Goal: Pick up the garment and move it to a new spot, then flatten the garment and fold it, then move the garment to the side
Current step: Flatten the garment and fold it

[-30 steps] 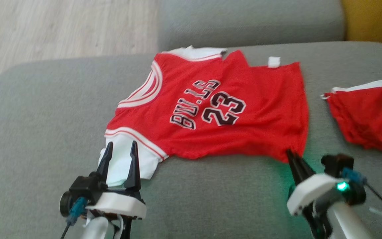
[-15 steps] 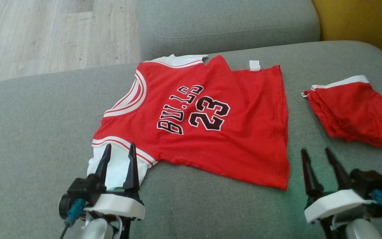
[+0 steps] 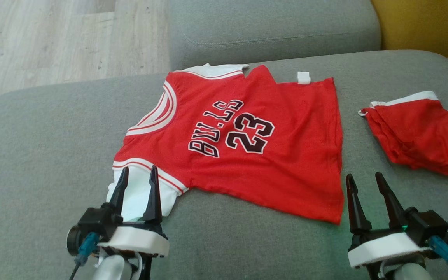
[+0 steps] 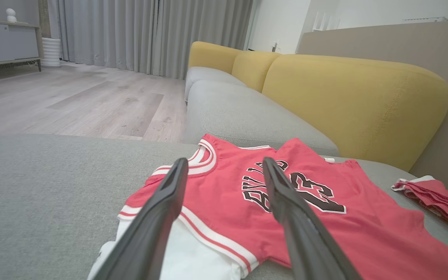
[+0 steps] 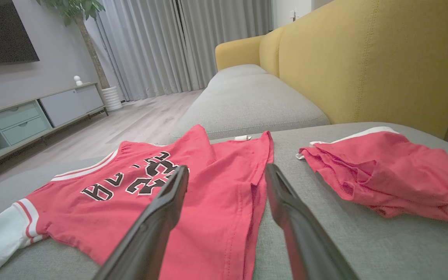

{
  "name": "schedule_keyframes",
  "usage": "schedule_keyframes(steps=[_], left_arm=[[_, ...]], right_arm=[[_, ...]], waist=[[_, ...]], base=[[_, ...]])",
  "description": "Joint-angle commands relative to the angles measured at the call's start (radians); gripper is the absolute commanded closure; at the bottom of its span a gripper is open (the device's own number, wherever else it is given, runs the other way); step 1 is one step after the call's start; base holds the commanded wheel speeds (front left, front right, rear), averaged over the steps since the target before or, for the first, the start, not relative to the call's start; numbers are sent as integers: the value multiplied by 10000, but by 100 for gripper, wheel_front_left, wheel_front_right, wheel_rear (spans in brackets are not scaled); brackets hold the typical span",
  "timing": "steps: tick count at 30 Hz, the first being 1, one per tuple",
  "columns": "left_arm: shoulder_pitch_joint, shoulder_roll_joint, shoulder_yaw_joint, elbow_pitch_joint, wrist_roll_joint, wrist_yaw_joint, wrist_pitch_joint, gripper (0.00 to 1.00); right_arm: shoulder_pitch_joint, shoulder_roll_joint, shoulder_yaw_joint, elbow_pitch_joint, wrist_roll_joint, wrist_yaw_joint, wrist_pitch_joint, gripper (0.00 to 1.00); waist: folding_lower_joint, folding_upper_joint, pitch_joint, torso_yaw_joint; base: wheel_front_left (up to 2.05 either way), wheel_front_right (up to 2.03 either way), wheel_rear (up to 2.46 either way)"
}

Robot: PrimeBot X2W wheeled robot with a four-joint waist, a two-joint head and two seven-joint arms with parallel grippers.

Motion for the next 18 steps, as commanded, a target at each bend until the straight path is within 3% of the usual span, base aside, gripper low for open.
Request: schedule_keyframes(steps=[1,11,18], left_arm=[[-218,37,414,-384,104,-12,-93,0],[42,37,494,-485,173,-57,-93,0],[-49,52,580,28,650,233,-93,0]], right_arm=[[-306,-41,270,-379,117,-7,-132,0],[-232,-39,336,-585,338,-7,-136,0],[-247,-38,357,-611,325,-7,-136,0]], waist=[[0,0,8,90],[0,0,11,359],[0,0,107,366]], base=[[0,0,0],[0,0,0],[0,0,0]])
